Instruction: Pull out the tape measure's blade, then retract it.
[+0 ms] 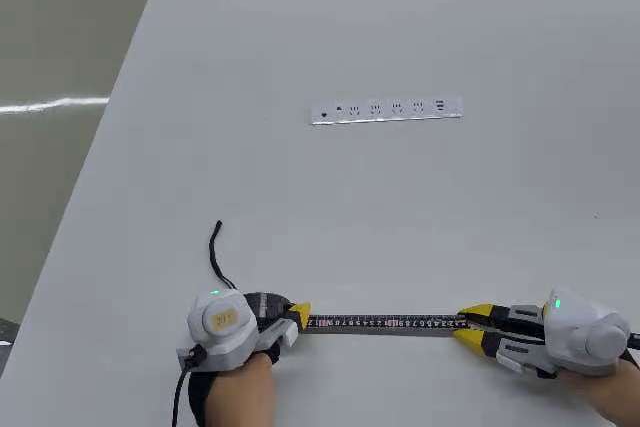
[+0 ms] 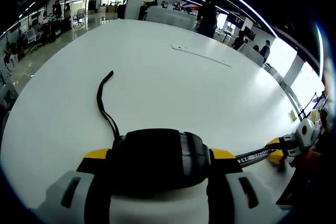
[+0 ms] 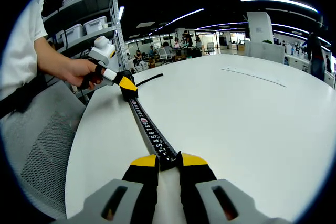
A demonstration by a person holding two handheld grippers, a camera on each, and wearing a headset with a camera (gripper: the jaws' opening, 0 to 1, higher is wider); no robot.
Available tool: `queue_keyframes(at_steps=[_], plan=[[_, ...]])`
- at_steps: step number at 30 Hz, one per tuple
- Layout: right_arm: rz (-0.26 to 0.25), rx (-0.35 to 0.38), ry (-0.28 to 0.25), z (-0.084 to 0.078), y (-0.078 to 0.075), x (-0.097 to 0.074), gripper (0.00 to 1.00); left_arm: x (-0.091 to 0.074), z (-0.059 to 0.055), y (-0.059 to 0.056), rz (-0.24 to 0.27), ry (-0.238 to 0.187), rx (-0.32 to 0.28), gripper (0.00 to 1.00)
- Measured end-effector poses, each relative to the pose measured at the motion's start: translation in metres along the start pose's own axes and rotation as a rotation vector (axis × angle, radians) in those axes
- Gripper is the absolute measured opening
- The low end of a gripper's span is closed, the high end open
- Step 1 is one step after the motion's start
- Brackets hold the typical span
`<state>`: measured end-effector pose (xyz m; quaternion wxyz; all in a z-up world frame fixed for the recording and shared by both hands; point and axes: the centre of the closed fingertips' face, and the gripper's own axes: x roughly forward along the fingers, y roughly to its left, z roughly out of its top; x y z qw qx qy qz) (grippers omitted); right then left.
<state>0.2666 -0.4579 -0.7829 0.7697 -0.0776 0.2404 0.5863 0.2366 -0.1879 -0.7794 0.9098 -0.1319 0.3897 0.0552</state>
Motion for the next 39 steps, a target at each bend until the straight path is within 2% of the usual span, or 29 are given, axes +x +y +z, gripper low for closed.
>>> queue_keyframes(at_steps=[13,14,17,29,39], plan=[[-0.005,0.007,-0.027,0.001,-0.001,0.000,0.14,0.001,-0.002,0.002,0.032,0.038,-0.007,0.72],[0.009,0.007,-0.027,0.001,0.003,0.001,0.13,0.001,-0.002,0.002,0.032,0.041,-0.010,0.71],[0.008,-0.016,-0.026,0.002,0.004,0.007,0.13,0.001,-0.003,0.002,0.036,0.049,-0.012,0.71],[0.023,-0.037,-0.028,0.006,0.006,0.016,0.12,0.002,-0.003,0.002,0.035,0.051,-0.017,0.71],[0.042,-0.057,-0.030,0.012,0.013,0.028,0.12,0.001,-0.003,0.002,0.033,0.050,-0.018,0.70]])
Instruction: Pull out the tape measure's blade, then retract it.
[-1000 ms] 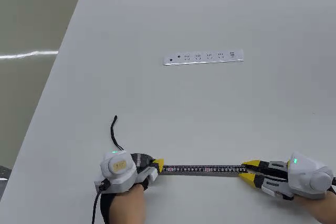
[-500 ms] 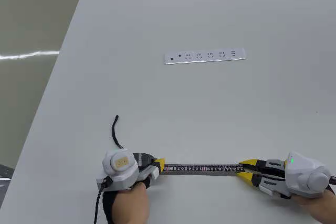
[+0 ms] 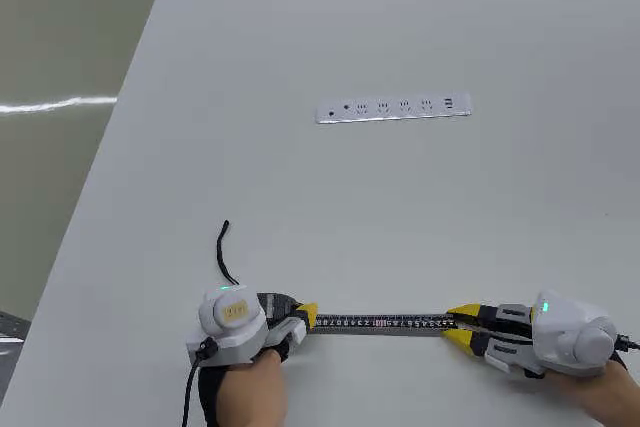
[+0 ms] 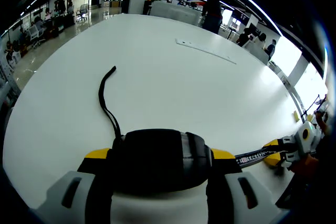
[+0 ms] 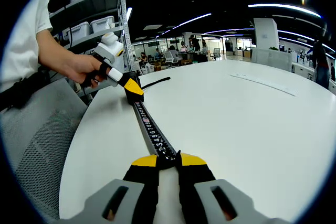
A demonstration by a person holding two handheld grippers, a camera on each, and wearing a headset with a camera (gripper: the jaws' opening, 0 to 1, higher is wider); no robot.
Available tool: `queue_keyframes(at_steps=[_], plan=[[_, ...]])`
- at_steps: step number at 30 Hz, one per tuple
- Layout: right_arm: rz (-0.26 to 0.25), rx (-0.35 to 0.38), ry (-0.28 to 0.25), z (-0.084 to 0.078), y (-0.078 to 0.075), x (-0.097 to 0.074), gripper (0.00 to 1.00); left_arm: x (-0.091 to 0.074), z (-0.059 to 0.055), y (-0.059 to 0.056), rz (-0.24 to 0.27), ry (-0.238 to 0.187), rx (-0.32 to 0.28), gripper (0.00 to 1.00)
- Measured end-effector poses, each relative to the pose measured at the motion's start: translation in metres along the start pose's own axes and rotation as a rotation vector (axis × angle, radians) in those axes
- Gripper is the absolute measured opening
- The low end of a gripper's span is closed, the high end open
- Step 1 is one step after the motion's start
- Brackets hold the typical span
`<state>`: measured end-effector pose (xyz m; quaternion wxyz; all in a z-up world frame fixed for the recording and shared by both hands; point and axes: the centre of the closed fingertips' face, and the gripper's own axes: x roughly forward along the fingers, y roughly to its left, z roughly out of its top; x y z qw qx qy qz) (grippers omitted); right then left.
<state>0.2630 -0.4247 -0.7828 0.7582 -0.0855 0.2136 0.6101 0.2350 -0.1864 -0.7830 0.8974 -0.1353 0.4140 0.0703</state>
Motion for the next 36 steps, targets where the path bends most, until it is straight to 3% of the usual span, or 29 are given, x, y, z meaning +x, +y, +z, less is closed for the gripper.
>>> queue_keyframes(at_steps=[24,36], plan=[[0.099,-0.061,-0.018,0.015,0.022,0.043,0.12,-0.001,0.000,-0.001,-0.002,-0.001,-0.002,0.70],[0.123,-0.075,-0.016,0.023,0.027,0.056,0.12,-0.001,0.001,-0.001,0.000,-0.002,-0.007,0.70]])
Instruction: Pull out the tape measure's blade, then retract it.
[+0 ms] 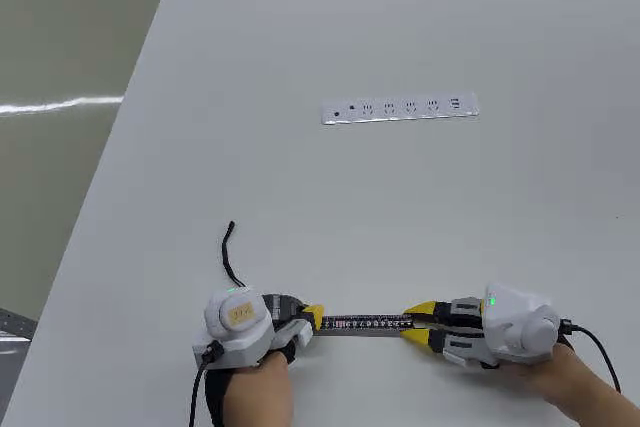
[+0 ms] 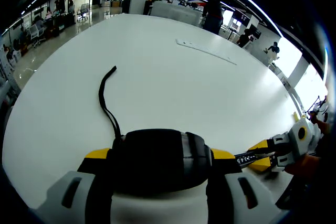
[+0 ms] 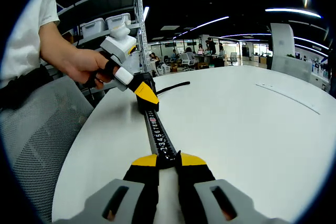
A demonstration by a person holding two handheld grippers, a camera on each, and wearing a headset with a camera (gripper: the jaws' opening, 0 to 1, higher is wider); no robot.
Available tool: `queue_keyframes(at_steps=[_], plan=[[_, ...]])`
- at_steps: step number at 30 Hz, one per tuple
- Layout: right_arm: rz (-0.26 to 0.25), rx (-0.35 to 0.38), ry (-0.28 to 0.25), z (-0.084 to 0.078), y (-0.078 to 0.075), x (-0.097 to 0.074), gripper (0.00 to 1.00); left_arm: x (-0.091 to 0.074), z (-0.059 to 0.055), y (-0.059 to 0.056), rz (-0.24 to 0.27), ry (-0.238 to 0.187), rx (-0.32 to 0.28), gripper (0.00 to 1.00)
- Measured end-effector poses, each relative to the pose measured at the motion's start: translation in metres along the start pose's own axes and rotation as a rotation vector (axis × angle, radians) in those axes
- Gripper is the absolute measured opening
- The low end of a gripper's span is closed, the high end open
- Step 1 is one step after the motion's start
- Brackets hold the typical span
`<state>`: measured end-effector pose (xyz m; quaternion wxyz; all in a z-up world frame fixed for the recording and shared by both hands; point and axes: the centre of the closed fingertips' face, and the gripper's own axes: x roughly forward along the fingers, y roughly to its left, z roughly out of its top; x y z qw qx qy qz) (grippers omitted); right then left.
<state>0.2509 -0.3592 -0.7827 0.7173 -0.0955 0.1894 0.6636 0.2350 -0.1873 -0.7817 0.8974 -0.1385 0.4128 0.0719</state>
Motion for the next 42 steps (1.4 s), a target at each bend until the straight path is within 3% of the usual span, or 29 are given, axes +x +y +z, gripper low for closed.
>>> queue_keyframes(at_steps=[23,42], plan=[[0.041,-0.018,-0.002,0.014,0.015,0.044,0.12,0.000,0.000,0.000,-0.001,-0.001,0.002,0.70],[0.060,-0.032,0.000,0.024,0.020,0.066,0.12,0.000,0.000,0.000,-0.001,-0.001,0.001,0.70]])
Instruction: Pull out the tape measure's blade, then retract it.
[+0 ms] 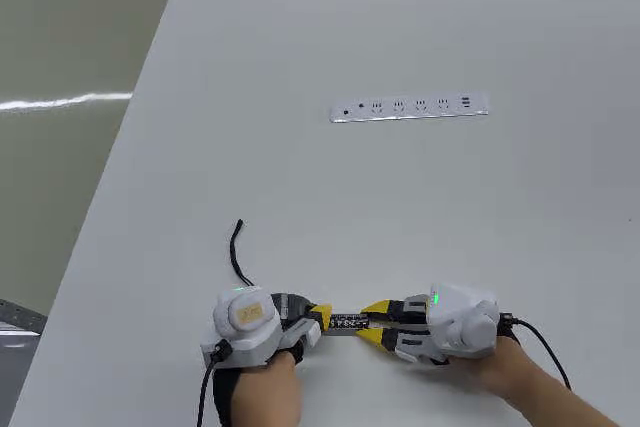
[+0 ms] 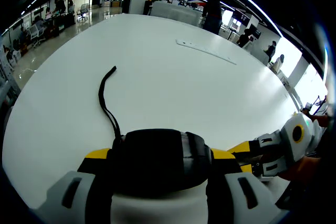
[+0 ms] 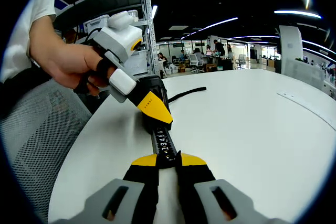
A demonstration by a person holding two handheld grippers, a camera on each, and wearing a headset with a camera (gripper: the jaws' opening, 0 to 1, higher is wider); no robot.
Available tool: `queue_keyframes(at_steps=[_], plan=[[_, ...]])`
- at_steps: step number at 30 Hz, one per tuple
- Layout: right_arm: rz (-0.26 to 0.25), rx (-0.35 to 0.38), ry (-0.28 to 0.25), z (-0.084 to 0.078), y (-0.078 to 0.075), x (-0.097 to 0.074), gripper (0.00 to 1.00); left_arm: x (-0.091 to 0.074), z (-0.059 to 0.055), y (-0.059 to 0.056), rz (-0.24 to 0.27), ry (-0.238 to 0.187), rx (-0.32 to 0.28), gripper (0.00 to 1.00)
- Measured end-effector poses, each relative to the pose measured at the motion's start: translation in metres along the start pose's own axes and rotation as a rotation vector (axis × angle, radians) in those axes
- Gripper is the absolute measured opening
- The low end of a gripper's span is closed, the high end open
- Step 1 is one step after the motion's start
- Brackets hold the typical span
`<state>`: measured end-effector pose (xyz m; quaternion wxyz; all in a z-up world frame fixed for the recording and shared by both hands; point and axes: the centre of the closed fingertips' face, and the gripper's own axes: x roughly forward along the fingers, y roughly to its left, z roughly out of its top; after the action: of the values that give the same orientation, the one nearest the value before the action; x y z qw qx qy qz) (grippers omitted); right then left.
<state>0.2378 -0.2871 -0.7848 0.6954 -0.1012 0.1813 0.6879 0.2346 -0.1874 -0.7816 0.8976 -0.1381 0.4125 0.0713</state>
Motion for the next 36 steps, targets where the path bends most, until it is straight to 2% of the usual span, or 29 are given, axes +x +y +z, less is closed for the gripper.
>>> queue_keyframes(at_steps=[6,36], plan=[[0.005,-0.002,-0.002,0.004,0.001,0.010,0.12,0.001,0.000,0.000,0.001,0.000,-0.003,0.70],[0.024,-0.030,-0.005,0.012,0.006,0.034,0.12,0.000,0.000,0.001,-0.018,-0.001,-0.032,0.70]])
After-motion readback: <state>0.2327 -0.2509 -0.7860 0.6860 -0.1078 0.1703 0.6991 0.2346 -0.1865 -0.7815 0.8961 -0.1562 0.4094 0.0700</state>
